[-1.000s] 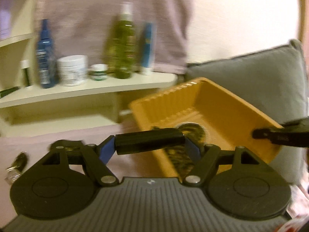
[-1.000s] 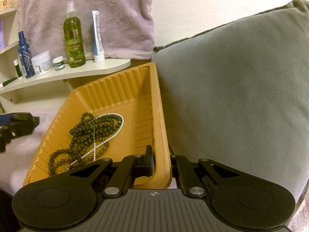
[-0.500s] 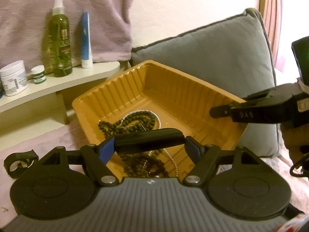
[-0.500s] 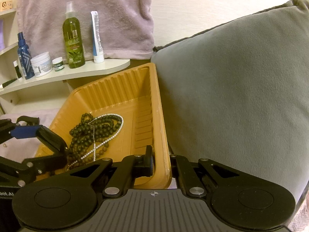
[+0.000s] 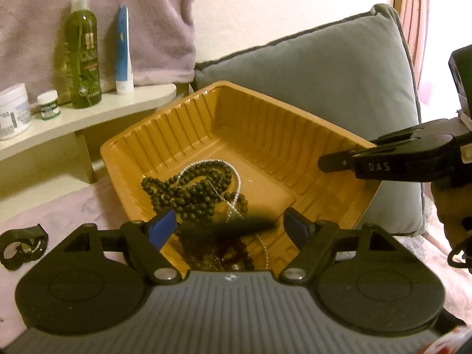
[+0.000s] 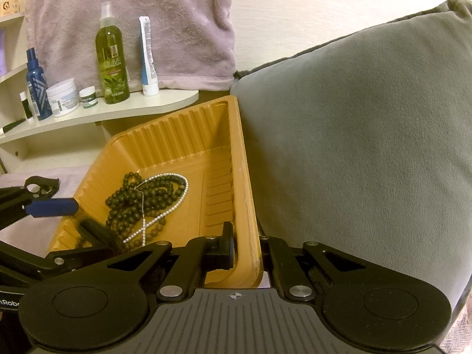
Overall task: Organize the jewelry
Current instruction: 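Return the left tool to the towel and close on the small earring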
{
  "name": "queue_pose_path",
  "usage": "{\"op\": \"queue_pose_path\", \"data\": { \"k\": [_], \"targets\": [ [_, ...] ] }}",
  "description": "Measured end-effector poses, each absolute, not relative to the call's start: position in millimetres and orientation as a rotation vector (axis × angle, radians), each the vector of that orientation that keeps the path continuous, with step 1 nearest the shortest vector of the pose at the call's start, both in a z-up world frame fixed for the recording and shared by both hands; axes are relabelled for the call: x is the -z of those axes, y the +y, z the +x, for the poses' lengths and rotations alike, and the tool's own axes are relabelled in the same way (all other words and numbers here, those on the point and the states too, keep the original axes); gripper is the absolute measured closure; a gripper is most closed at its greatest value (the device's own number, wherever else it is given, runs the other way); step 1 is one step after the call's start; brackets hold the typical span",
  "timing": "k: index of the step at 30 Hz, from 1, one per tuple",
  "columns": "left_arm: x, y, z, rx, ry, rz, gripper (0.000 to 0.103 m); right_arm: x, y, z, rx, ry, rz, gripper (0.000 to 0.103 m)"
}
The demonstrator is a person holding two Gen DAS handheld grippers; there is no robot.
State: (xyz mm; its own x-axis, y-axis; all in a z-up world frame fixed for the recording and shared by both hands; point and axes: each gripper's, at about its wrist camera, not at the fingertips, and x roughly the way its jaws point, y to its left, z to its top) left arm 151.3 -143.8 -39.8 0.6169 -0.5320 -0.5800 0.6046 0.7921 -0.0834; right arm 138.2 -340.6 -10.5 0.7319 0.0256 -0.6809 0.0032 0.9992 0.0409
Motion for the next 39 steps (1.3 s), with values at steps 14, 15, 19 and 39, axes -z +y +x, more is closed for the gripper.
{"op": "queue_pose_path", "data": {
  "k": [14, 15, 19, 39],
  "targets": [
    [29.0, -90.9, 129.2, 0.460, 0.561, 0.085, 0.022, 10.5, -341.1, 137.6, -0.014, 0.745, 0.041, 0.098],
    [30.0, -84.1, 127.7, 0.430, 0.564, 0.088, 0.022, 10.5, -341.2, 137.7, -0.014, 0.745, 0.042, 0.098],
    [33.3, -53.1, 120.0, 0.305, 0.567, 0.066, 0.022, 10.1, -340.3, 137.3, -0.013, 0.745, 0.042, 0.098],
    [66.5, 27.5, 125.1, -0.042, 0.646, 0.056, 0.039, 9.3, -338.4, 136.3, -0.012, 0.744, 0.032, 0.098]
  ]
}}
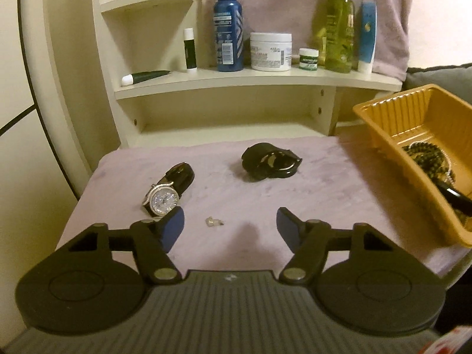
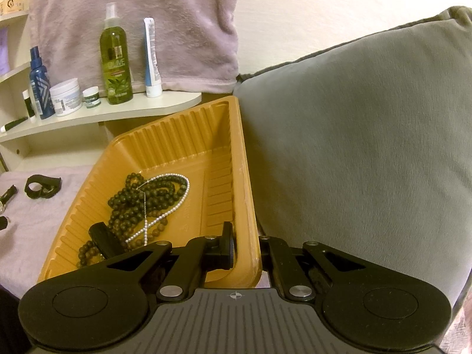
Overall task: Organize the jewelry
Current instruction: 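Return the left tool to the towel and close on the small earring, then carry the small earring into the orange tray and open the left tool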
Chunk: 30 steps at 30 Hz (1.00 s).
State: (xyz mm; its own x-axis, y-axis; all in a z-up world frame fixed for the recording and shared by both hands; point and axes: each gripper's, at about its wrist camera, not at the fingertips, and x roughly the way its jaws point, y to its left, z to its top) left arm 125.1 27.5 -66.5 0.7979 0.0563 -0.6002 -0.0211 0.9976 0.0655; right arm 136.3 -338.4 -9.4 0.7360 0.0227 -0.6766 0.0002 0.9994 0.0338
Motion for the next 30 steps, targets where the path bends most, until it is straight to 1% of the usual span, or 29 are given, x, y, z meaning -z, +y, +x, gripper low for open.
{"op": "queue_pose_path", "data": {
  "k": [1, 3, 6, 11, 16, 17, 18, 21, 26, 29, 30],
  "targets": [
    [68.5, 27.7, 126.8, -0.047, 0.647, 0.061, 0.041, 9.3, -338.5, 136.1, -0.013, 0.743, 0.033, 0.098],
    [72.7, 27.0, 130.8, -0.059, 0.652, 0.070, 0.048, 9.5, -338.4, 136.2, -0.013, 0.744, 0.033, 0.098],
    [78.0, 27.4, 137.7, -0.071, 0.661, 0.086, 0.054, 9.5, -338.2, 136.4, -0.012, 0.745, 0.032, 0.098],
    [87.1, 26.4, 146.0, -0.082, 0.675, 0.119, 0.061, 11.2, -339.0, 137.6, -0.012, 0.748, 0.029, 0.098],
    [91.0, 28.4, 149.5, -0.094, 0.675, 0.112, 0.065, 13.0, -339.7, 139.5, -0.010, 0.752, 0.023, 0.098],
    [91.5, 28.9, 150.2, -0.094, 0.673, 0.110, 0.067, 13.3, -340.1, 139.6, -0.010, 0.752, 0.023, 0.098],
    [91.8, 29.1, 151.0, -0.093, 0.675, 0.108, 0.071, 13.6, -340.3, 139.8, -0.009, 0.753, 0.022, 0.098],
    [92.0, 28.6, 152.6, -0.090, 0.676, 0.106, 0.076, 13.9, -339.6, 140.9, -0.009, 0.754, 0.020, 0.098],
    [92.9, 26.7, 153.2, -0.083, 0.675, 0.112, 0.081, 14.0, -340.0, 141.1, -0.009, 0.754, 0.020, 0.098],
    [92.7, 24.9, 153.0, -0.081, 0.676, 0.118, 0.088, 13.8, -339.5, 141.0, -0.009, 0.753, 0.019, 0.098],
    [92.7, 24.8, 153.1, -0.083, 0.676, 0.119, 0.088, 13.8, -339.6, 141.0, -0.009, 0.753, 0.020, 0.098]
  ]
}}
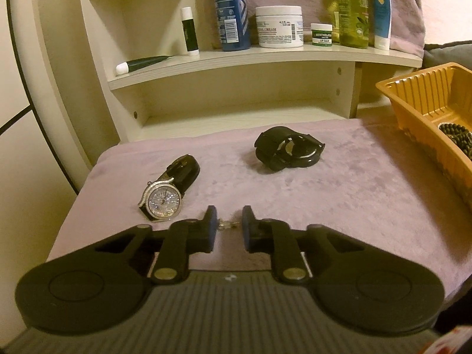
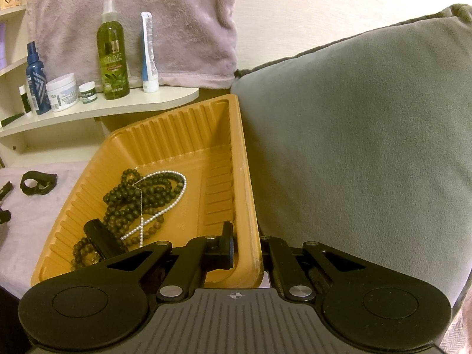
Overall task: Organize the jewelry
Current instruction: 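Carry the small earring into the orange tray and open the left tool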
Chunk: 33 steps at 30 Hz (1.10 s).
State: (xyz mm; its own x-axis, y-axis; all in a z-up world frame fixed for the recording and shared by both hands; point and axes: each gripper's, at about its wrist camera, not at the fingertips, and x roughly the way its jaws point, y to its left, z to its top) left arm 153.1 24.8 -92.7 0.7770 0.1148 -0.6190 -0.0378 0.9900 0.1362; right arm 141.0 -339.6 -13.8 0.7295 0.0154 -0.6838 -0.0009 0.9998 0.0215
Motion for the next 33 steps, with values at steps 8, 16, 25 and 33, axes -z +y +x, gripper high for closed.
{"op": "queue_pose_path", "data": {
  "k": [8, 16, 25, 33],
  "targets": [
    [90.6, 26.8, 151.1, -0.091, 0.672, 0.110, 0.089, 13.9, -339.4, 141.6, -0.011, 0.751, 0.019, 0.098],
    [81.7, 26.8, 150.1, -0.082, 0.657, 0.095, 0.089, 13.6, -338.9, 141.7, -0.011, 0.750, 0.019, 0.098],
    [74.0, 21.3, 150.6, -0.062, 0.651, 0.082, 0.089, 12.7, -337.1, 141.8, -0.012, 0.749, 0.017, 0.098],
    [64.1, 12.0, 151.8, -0.024, 0.642, 0.072, 0.089, 9.6, -334.3, 141.4, -0.013, 0.747, 0.019, 0.098]
  ]
}}
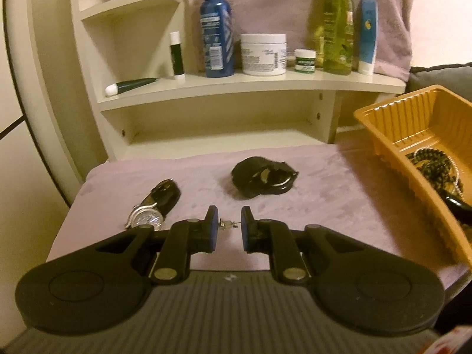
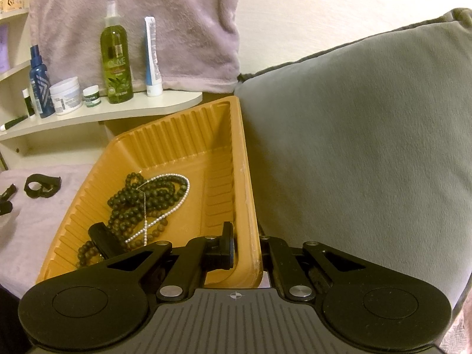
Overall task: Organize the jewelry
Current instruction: 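Carry the small earring into the orange tray and open the left tool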
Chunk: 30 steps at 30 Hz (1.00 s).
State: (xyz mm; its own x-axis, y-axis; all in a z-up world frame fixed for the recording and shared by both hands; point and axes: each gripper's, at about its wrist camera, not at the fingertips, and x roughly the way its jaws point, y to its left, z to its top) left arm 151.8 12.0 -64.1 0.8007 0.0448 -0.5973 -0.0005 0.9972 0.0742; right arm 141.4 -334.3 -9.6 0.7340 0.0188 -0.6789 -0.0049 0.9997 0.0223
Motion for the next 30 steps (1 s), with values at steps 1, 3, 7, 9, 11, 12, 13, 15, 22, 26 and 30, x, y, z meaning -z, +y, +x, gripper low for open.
{"op": "queue_pose_path", "data": {
  "k": [1, 3, 7, 9, 11, 12, 13, 15, 22, 26, 30],
  "targets": [
    [62.4, 9.7, 152.2, -0.014, 0.640, 0.070, 0.089, 9.3, -333.8, 141.5, -0.014, 0.746, 0.019, 0.098],
    [59.0, 4.1, 153.2, 0.006, 0.637, 0.064, 0.089, 8.8, -333.9, 140.9, -0.014, 0.745, 0.019, 0.098],
    [48.9, -14.4, 154.2, 0.092, 0.628, 0.033, 0.089, 8.2, -333.4, 140.9, -0.018, 0.743, 0.020, 0.098],
    [44.6, -27.4, 154.3, 0.144, 0.623, 0.024, 0.089, 8.4, -334.0, 141.1, -0.018, 0.742, 0.023, 0.098],
    [39.9, -44.1, 154.1, 0.205, 0.614, 0.020, 0.089, 8.4, -334.1, 141.1, -0.019, 0.741, 0.025, 0.098],
    [37.3, -53.3, 153.7, 0.240, 0.610, 0.022, 0.089, 8.4, -334.4, 140.9, -0.019, 0.740, 0.026, 0.098],
    [35.1, -61.7, 152.6, 0.273, 0.604, 0.020, 0.089, 8.2, -334.3, 140.9, -0.020, 0.739, 0.026, 0.098],
    [31.6, -78.3, 151.4, 0.340, 0.599, 0.014, 0.089, 8.1, -334.2, 141.1, -0.021, 0.738, 0.027, 0.098],
    [28.7, -125.3, 146.6, 0.485, 0.586, 0.071, 0.089, 8.9, -336.5, 140.5, -0.020, 0.736, 0.036, 0.098],
    [29.8, -138.9, 142.8, 0.527, 0.590, 0.093, 0.089, 8.3, -337.2, 140.3, -0.022, 0.735, 0.040, 0.098],
    [34.9, -144.2, 137.8, 0.547, 0.607, 0.113, 0.089, 8.5, -337.8, 140.9, -0.023, 0.733, 0.044, 0.098]
  ]
}}
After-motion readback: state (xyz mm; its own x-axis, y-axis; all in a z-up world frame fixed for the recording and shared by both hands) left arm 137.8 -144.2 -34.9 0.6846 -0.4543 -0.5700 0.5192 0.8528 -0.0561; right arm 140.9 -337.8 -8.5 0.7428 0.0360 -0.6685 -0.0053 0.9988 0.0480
